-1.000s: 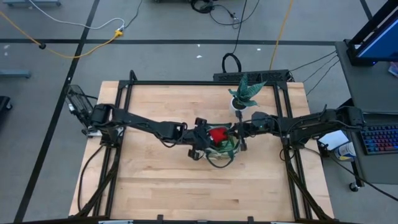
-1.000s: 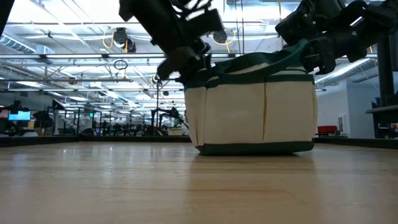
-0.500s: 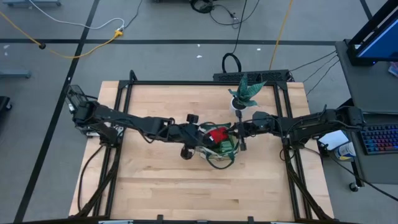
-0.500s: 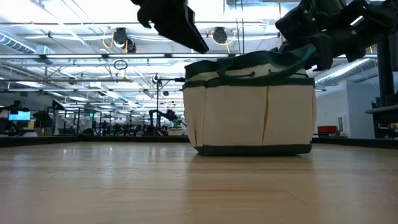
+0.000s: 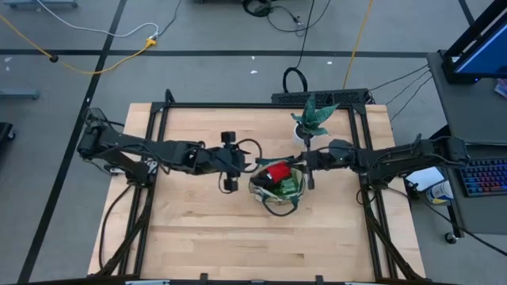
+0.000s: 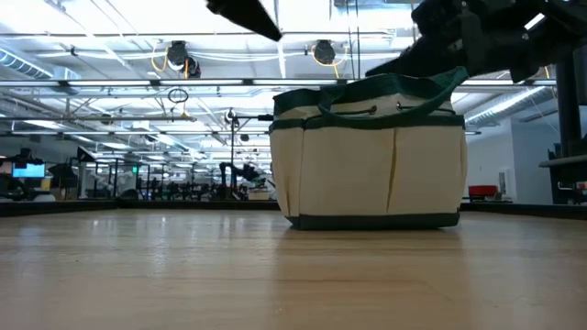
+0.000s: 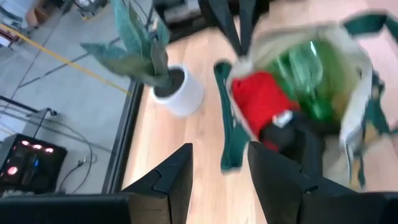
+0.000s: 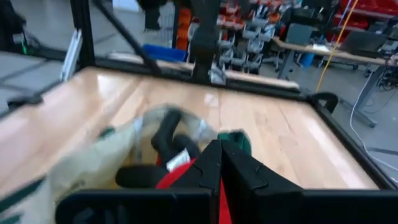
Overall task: Pick & Place Garden tools in Gardening bag
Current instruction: Return to Home Position
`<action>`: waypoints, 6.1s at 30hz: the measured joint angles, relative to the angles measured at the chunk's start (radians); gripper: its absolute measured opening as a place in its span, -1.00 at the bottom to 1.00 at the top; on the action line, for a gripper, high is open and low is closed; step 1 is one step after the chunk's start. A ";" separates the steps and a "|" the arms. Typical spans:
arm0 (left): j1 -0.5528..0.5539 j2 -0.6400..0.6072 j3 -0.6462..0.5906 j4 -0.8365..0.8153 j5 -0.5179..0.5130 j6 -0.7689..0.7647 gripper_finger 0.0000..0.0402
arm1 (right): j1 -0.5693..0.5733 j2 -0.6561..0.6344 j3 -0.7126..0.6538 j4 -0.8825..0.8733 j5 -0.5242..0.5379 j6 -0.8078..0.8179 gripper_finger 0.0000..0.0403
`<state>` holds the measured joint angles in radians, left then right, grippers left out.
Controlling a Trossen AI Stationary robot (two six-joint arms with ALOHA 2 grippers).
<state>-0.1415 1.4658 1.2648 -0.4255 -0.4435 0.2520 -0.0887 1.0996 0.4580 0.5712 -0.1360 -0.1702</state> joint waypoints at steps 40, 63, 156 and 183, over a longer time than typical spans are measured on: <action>0.027 -0.179 0.000 -0.385 -0.075 -0.395 -0.21 | -0.002 -0.224 0.000 -0.052 0.004 0.254 -0.98; 0.098 -0.432 0.000 -0.395 -0.080 -0.446 -0.21 | -0.002 -0.514 0.000 -0.299 0.004 0.279 -0.98; 0.098 -1.460 -0.781 -0.161 0.061 -0.493 -0.21 | -0.002 -1.039 -0.264 -0.426 0.000 0.263 -0.98; 0.098 -1.460 -0.860 0.010 0.294 -0.350 -0.21 | -0.002 -1.062 -0.408 -0.230 0.002 0.290 -0.98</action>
<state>-0.0437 0.0055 0.4050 -0.4156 -0.1494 -0.0978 -0.0902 0.0372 0.0501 0.3412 -0.1337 0.1200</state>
